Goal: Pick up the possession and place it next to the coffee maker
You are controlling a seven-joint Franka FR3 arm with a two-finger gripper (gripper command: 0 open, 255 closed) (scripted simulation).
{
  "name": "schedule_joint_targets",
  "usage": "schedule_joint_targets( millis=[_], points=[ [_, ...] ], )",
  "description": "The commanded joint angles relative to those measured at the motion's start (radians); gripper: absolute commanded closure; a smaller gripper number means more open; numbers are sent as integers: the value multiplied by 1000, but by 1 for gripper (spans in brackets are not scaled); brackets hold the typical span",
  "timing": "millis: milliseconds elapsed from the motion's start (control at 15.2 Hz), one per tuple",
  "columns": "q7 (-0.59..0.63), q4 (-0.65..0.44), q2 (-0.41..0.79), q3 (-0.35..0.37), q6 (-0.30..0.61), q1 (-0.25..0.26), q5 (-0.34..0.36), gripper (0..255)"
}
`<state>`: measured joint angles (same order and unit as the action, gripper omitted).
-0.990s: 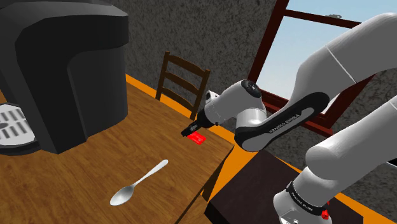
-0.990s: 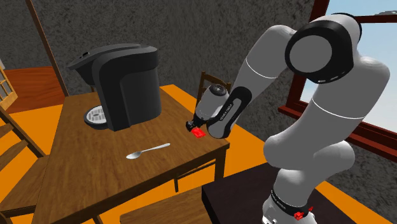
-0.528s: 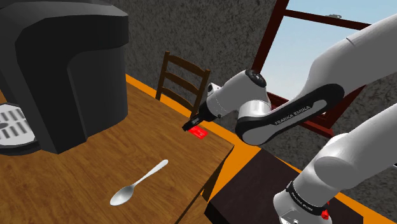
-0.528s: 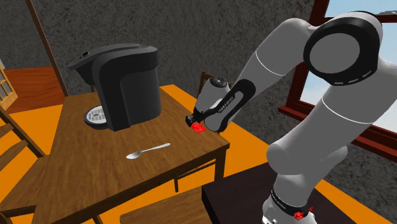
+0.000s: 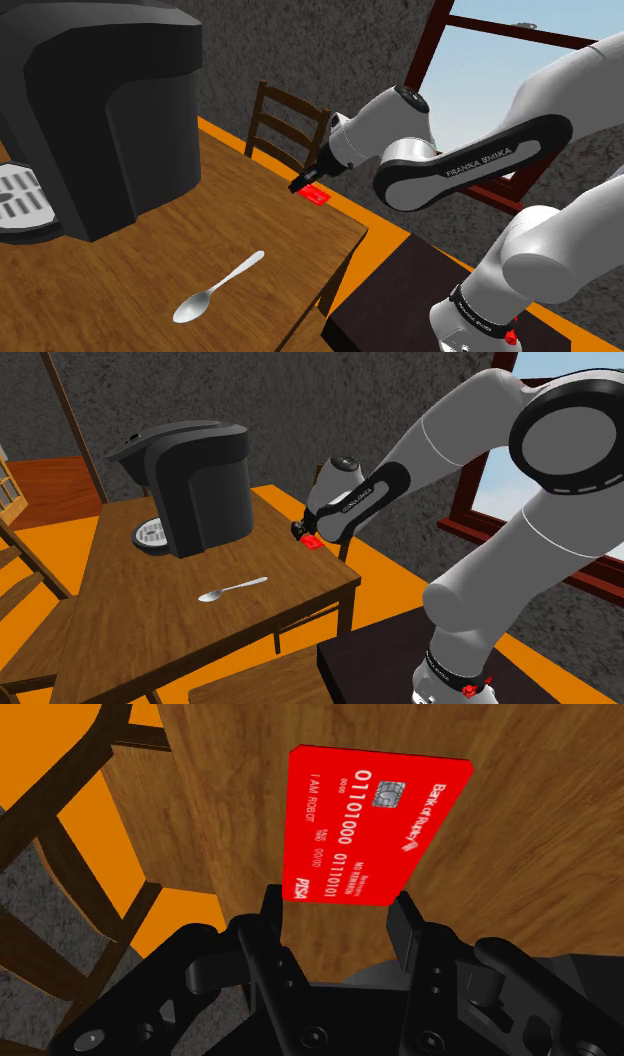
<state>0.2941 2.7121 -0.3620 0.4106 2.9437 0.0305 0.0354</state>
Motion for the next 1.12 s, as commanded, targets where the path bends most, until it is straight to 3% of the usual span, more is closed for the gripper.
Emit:
schedule_joint_targets(
  millis=[0, 1056],
  points=[
    [-17, -13, -21, -21, -35, 20, -16, 255],
    [-84, -138, -149, -99, -290, 85, -69, 255]
  ],
)
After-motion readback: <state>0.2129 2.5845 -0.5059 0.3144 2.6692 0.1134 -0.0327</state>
